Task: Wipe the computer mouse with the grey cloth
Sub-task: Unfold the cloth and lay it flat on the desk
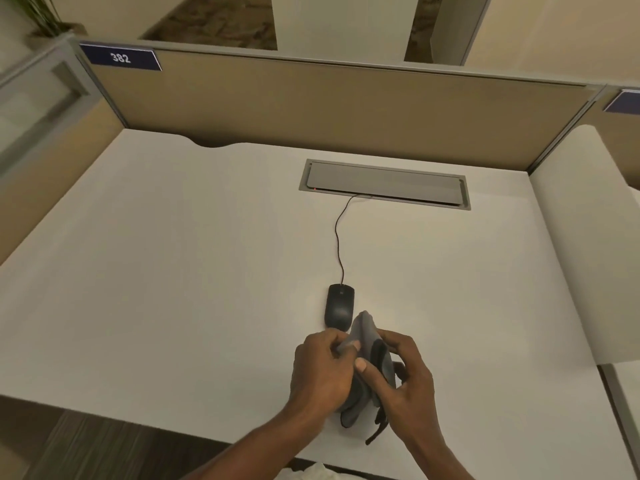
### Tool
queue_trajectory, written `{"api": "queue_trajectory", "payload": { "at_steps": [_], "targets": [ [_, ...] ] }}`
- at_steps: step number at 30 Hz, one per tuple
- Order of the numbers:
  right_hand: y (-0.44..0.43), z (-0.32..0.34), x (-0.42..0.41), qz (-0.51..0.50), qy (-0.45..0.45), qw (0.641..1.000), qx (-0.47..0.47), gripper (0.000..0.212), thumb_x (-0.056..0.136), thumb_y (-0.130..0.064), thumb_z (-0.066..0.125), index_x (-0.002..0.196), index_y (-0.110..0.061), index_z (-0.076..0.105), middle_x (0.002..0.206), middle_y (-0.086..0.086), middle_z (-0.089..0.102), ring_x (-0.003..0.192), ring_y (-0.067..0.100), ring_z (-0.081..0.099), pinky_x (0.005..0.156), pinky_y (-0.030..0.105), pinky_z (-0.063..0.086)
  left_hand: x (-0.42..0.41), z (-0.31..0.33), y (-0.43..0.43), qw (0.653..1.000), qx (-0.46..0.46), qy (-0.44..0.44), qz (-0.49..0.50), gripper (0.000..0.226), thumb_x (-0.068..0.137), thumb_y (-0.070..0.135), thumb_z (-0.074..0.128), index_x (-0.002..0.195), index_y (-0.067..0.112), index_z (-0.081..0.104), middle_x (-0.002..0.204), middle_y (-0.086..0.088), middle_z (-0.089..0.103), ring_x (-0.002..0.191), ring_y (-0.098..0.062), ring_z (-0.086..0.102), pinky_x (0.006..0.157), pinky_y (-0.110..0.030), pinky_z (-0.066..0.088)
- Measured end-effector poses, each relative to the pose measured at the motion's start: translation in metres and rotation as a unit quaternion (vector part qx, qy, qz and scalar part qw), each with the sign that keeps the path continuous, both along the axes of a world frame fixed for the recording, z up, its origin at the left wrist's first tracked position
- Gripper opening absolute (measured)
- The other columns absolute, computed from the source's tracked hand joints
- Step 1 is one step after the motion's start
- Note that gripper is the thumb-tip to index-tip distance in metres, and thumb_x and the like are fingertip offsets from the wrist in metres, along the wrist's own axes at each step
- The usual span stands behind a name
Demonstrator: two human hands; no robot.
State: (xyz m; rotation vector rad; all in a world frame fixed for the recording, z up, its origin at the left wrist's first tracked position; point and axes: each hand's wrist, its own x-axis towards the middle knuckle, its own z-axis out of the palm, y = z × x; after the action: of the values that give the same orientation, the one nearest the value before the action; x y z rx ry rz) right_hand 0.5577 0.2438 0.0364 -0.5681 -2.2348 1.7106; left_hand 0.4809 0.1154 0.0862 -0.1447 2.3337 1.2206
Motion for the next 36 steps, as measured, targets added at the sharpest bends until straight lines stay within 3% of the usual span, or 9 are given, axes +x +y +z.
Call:
{"api": "queue_trajectory", "payload": {
  "at_steps": [4,8,12,15,19,24,29,33,36],
  "targets": [
    [0.009,-0.002,-0.009,-0.003,0.01,1.0,-0.009,0.023,0.096,-0.035,0.074,0.119,-0.032,0.07,0.12,-0.005,0.071,0.111,0.022,0.07,0.082,0.046,0.062,0.002,0.009,0.009,0.999,-0.009,0.044,0.011,0.02,0.106,0.038,0.062,0.086,0.034,0.062,0.085,0.013,0.069,0.079,-0.007,0.069,0.068,-0.016,0.055],
    [0.028,0.01,-0.021,-0.002,0.015,0.997,-0.07,0.019,0.102,-0.021,0.069,0.119,-0.027,0.074,0.108,-0.002,0.076,0.096,0.018,0.073,0.075,0.037,0.061,0.0,0.023,0.015,0.996,0.014,0.081,0.038,0.016,0.104,0.036,0.064,0.093,0.026,0.068,0.085,0.005,0.073,0.078,-0.014,0.07,0.076,-0.037,0.062],
    [0.053,0.029,-0.039,-0.008,0.042,0.996,-0.077,0.016,0.101,-0.019,0.069,0.115,-0.023,0.075,0.108,-0.002,0.078,0.098,0.017,0.073,0.074,0.033,0.061,-0.012,0.032,0.008,0.989,0.012,0.115,0.093,0.018,0.102,0.034,0.065,0.087,0.025,0.067,0.078,0.006,0.07,0.068,-0.013,0.062,0.064,-0.032,0.051],
    [0.068,0.041,-0.057,-0.016,0.05,0.997,-0.053,0.013,0.101,-0.02,0.069,0.111,-0.022,0.075,0.11,-0.004,0.078,0.103,0.018,0.071,0.081,0.04,0.06,-0.025,0.041,-0.005,0.978,0.001,0.169,0.12,0.017,0.101,0.031,0.067,0.086,0.023,0.068,0.077,0.007,0.071,0.069,-0.013,0.064,0.063,-0.029,0.049],
    [0.076,0.06,-0.091,0.011,0.059,0.998,0.001,0.013,0.101,-0.018,0.068,0.107,-0.026,0.076,0.107,-0.005,0.077,0.1,0.019,0.07,0.081,0.041,0.061,-0.05,0.055,-0.027,0.966,-0.015,0.23,0.113,0.015,0.101,0.03,0.07,0.09,0.021,0.072,0.082,0.005,0.075,0.077,-0.023,0.073,0.073,-0.041,0.061],
    [0.063,0.081,-0.145,0.037,0.064,0.993,0.092,0.023,0.094,-0.015,0.074,0.098,-0.038,0.075,0.096,-0.019,0.077,0.099,0.007,0.071,0.086,0.029,0.059,-0.099,0.071,-0.055,0.955,-0.017,0.275,0.107,0.014,0.102,0.032,0.07,0.091,0.022,0.071,0.082,0.008,0.074,0.051,-0.009,0.074,0.048,-0.026,0.054],
    [0.038,0.099,-0.205,0.01,0.057,0.988,0.145,0.012,0.085,-0.024,0.082,0.096,-0.029,0.079,0.087,-0.016,0.078,0.088,0.001,0.072,0.079,0.029,0.06,-0.163,0.08,-0.091,0.955,0.027,0.285,0.073,0.01,0.103,0.022,0.071,0.096,0.015,0.073,0.091,-0.001,0.076,0.065,-0.013,0.08,0.06,-0.044,0.067],
    [0.01,0.103,-0.254,0.008,0.048,0.989,0.142,0.014,0.086,-0.019,0.081,0.1,-0.022,0.08,0.088,-0.01,0.078,0.086,0.001,0.072,0.081,0.038,0.064,-0.22,0.082,-0.119,0.95,0.031,0.308,0.031,0.007,0.103,0.012,0.068,0.102,0.007,0.074,0.096,-0.007,0.078,0.08,-0.004,0.08,0.066,-0.014,0.062],
    [-0.01,0.098,-0.29,0.004,0.047,0.991,0.128,0.015,0.088,-0.017,0.08,0.103,-0.02,0.078,0.091,-0.008,0.078,0.088,0.006,0.073,0.081,0.045,0.065,-0.263,0.081,-0.138,0.95,0.0,0.313,-0.002,0.009,0.105,0.008,0.065,0.107,0.006,0.073,0.096,-0.004,0.076,0.072,0.014,0.072,0.066,-0.006,0.056]
  ]
}}
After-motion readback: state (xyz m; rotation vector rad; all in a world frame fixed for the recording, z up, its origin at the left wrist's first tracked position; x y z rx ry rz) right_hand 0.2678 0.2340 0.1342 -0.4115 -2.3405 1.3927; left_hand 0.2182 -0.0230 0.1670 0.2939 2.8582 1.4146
